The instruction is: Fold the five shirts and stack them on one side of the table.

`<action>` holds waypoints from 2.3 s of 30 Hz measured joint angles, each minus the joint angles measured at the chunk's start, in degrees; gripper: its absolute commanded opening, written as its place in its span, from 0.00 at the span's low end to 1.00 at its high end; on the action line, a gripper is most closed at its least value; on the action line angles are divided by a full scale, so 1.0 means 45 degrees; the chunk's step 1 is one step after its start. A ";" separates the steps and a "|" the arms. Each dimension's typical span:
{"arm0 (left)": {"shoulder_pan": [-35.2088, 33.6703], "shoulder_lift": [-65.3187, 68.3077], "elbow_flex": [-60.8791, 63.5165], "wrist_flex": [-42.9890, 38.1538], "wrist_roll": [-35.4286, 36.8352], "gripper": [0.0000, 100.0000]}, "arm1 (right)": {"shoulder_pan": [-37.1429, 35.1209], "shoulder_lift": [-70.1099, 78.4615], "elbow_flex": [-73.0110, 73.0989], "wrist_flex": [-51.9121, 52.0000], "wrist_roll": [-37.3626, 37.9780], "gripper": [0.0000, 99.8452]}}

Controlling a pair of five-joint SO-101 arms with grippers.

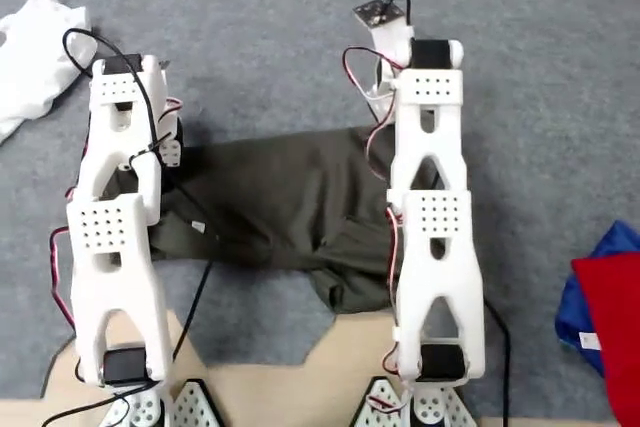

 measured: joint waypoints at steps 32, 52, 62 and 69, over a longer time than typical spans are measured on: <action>-0.1192 -0.6896 0.6037 -0.0117 -0.1328 0.02 | -0.1563 -1.4222 1.5590 0.0098 0.4454 0.22; -0.1387 -1.6723 1.5082 -0.0996 -0.2051 0.02 | -0.4611 -1.3832 2.0591 0.0098 0.5021 0.22; -0.1387 -1.9634 1.9243 -0.1993 -0.2735 0.02 | -0.4728 -1.2054 2.0591 -0.0391 0.4669 0.22; -0.1387 -1.9712 1.9341 -0.2012 -0.2735 0.02 | -0.4728 -1.1702 2.0591 -0.0606 0.4669 0.11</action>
